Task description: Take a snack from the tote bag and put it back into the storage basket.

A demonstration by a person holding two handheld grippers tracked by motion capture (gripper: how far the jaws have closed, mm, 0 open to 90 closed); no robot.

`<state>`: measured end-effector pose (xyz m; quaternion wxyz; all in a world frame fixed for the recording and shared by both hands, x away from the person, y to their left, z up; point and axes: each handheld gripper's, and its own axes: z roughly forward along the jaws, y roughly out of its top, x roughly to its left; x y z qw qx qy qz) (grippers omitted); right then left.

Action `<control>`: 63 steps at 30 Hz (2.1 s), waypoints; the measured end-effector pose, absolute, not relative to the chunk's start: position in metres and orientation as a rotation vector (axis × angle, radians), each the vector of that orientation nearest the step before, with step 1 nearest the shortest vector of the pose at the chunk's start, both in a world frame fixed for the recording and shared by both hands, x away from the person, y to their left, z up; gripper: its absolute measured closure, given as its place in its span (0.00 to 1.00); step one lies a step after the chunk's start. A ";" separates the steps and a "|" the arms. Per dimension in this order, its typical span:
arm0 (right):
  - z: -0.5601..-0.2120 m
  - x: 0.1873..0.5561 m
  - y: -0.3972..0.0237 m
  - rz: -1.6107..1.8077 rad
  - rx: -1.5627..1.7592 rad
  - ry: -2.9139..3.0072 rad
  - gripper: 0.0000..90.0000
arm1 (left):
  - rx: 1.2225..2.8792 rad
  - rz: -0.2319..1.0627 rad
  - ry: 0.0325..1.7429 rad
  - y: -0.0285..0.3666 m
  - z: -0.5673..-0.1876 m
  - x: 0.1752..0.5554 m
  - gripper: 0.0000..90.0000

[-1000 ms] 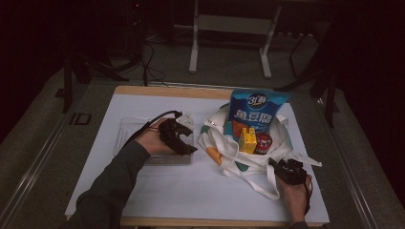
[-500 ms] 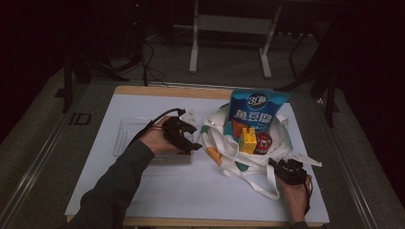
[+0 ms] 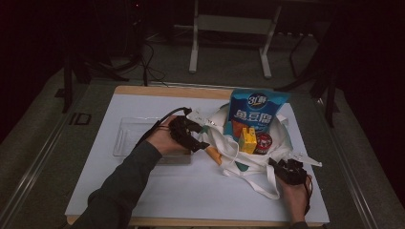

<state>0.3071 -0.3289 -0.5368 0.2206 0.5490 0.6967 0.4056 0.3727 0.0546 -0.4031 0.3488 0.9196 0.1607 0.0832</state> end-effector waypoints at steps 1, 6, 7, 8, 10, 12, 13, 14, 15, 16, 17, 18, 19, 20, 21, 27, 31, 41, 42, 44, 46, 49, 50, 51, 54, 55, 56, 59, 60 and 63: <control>-0.537 0.307 -0.329 1.122 1.518 1.926 0.73 | 2.367 0.202 0.424 0.053 -0.403 0.373 0.38; -0.537 0.307 -0.329 1.122 1.518 1.926 0.73 | 2.360 0.197 0.420 0.048 -0.401 0.374 0.37; -0.537 0.307 -0.329 1.122 1.518 1.926 0.73 | 2.366 0.201 0.419 0.047 -0.401 0.374 0.38; -0.537 0.307 -0.329 1.122 1.518 1.927 0.73 | 2.367 0.199 0.418 0.046 -0.401 0.374 0.38; -0.537 0.307 -0.329 1.122 1.518 1.927 0.73 | 2.367 0.206 0.419 0.043 -0.401 0.374 0.38; -0.537 0.307 -0.329 1.122 1.518 1.926 0.73 | 2.368 0.205 0.413 0.041 -0.401 0.374 0.38; -0.537 0.307 -0.329 1.122 1.518 1.927 0.73 | 2.367 0.210 0.410 0.040 -0.401 0.373 0.38; -0.537 0.307 -0.329 1.122 1.518 1.927 0.73 | 2.363 0.203 0.411 0.038 -0.402 0.373 0.38; -0.537 0.307 -0.329 1.122 1.518 1.927 0.73 | 2.364 0.205 0.405 0.037 -0.402 0.373 0.39; -0.537 0.307 -0.329 1.122 1.518 1.926 0.73 | 2.364 0.212 0.403 0.036 -0.402 0.373 0.39; -0.537 0.307 -0.329 1.122 1.518 1.927 0.73 | 2.366 0.211 0.403 0.035 -0.402 0.373 0.39; -0.537 0.307 -0.329 1.122 1.518 1.927 0.73 | 2.365 0.209 0.400 0.034 -0.402 0.373 0.39; -0.537 0.307 -0.329 1.123 1.518 1.927 0.73 | 2.362 0.214 0.402 0.033 -0.402 0.373 0.39; -0.537 0.307 -0.329 1.123 1.519 1.927 0.73 | 2.360 0.219 0.402 0.032 -0.402 0.372 0.39; -0.537 0.307 -0.329 1.123 1.518 1.927 0.73 | 2.362 0.217 0.399 0.031 -0.402 0.373 0.40; -0.537 0.307 -0.329 1.124 1.519 1.927 0.73 | 2.356 0.227 0.401 0.025 -0.404 0.374 0.40; -0.537 0.308 -0.330 1.125 1.519 1.927 0.73 | 2.348 0.222 0.402 0.020 -0.405 0.375 0.41; -0.537 0.308 -0.330 1.128 1.519 1.928 0.73 | 2.352 0.221 0.405 0.008 -0.412 0.378 0.41; -0.537 0.308 -0.330 1.128 1.520 1.928 0.73 | 2.349 0.223 0.411 0.007 -0.412 0.378 0.41; -0.537 0.308 -0.330 1.130 1.520 1.929 0.73 | 2.352 0.225 0.409 0.005 -0.413 0.380 0.41; -0.537 0.308 -0.330 1.130 1.520 1.929 0.73 | 2.352 0.217 0.414 0.003 -0.414 0.380 0.41; -0.537 0.308 -0.330 1.129 1.520 1.929 0.73 | 2.360 0.223 0.405 0.000 -0.415 0.381 0.41; -0.537 0.308 -0.330 1.130 1.520 1.930 0.73 | 2.357 0.223 0.405 -0.001 -0.416 0.381 0.41; -0.537 0.308 -0.330 1.130 1.520 1.929 0.73 | 2.348 0.223 0.411 -0.002 -0.417 0.382 0.41; -0.537 0.308 -0.330 1.131 1.521 1.929 0.73 | 2.339 0.221 0.417 -0.005 -0.419 0.383 0.41; -0.537 0.308 -0.330 1.130 1.520 1.930 0.73 | 2.338 0.216 0.418 -0.006 -0.420 0.384 0.41; -0.537 0.308 -0.330 1.129 1.519 1.929 0.73 | 2.342 0.224 0.418 -0.007 -0.420 0.384 0.40; -0.537 0.308 -0.330 1.131 1.518 1.929 0.73 | 2.341 0.228 0.415 -0.010 -0.423 0.385 0.41; -0.537 0.308 -0.330 1.130 1.519 1.930 0.73 | 2.341 0.233 0.415 -0.011 -0.423 0.385 0.41; -0.537 0.308 -0.330 1.130 1.517 1.930 0.73 | 2.329 0.244 0.413 -0.014 -0.424 0.385 0.41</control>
